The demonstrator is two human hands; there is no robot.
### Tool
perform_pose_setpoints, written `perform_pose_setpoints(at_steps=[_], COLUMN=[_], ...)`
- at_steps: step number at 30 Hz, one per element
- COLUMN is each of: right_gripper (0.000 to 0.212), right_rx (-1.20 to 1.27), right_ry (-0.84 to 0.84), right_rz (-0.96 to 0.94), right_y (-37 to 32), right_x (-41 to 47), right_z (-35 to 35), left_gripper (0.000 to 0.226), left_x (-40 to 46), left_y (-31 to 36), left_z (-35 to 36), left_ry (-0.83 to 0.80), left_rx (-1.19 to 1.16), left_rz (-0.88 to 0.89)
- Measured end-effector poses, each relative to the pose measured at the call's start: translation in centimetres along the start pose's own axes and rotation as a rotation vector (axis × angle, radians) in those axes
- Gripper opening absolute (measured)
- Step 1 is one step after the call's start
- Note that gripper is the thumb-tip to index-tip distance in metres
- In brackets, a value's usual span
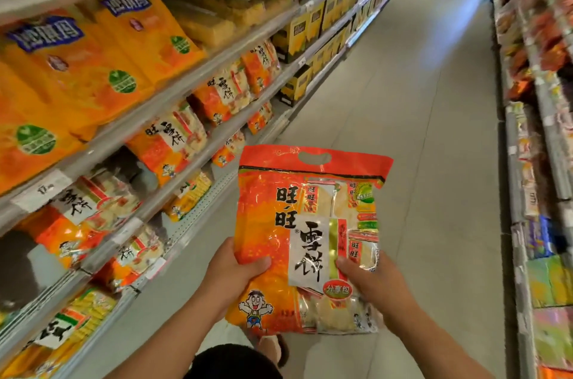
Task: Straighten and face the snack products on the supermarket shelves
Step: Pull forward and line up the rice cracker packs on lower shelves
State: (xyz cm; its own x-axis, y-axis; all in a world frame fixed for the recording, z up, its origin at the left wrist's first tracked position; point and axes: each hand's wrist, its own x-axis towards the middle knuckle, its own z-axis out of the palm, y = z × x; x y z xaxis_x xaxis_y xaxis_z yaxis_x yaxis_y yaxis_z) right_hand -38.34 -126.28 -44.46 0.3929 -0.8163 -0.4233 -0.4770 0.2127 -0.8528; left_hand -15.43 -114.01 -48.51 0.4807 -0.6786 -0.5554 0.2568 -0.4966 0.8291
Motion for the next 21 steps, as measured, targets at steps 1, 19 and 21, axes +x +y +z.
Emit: perform_pose_setpoints(at_steps=[1,19,21], right_gripper=[0.032,0.053,0.045], right_rx=[-0.005,-0.127,-0.195], right_ry=[-0.006,-0.535,-0.595], right_rz=[0.002,0.184,0.201], right_y=[-0.9,-11.0,-10.7], right_x=[1.7,30.3,33.5], right_z=[-0.1,6.5,7.0], left_gripper=[0.056,0.063,0.062], left_x=[1.7,16.7,18.0], left_y=[1.0,5.8,5.2], left_z=[0.1,-4.1,-2.9], left_ry=[-0.002,0.404,0.465], left_rx=[0.007,-0.105,-0.117], left_rz=[-0.009,-0.208,-0.286])
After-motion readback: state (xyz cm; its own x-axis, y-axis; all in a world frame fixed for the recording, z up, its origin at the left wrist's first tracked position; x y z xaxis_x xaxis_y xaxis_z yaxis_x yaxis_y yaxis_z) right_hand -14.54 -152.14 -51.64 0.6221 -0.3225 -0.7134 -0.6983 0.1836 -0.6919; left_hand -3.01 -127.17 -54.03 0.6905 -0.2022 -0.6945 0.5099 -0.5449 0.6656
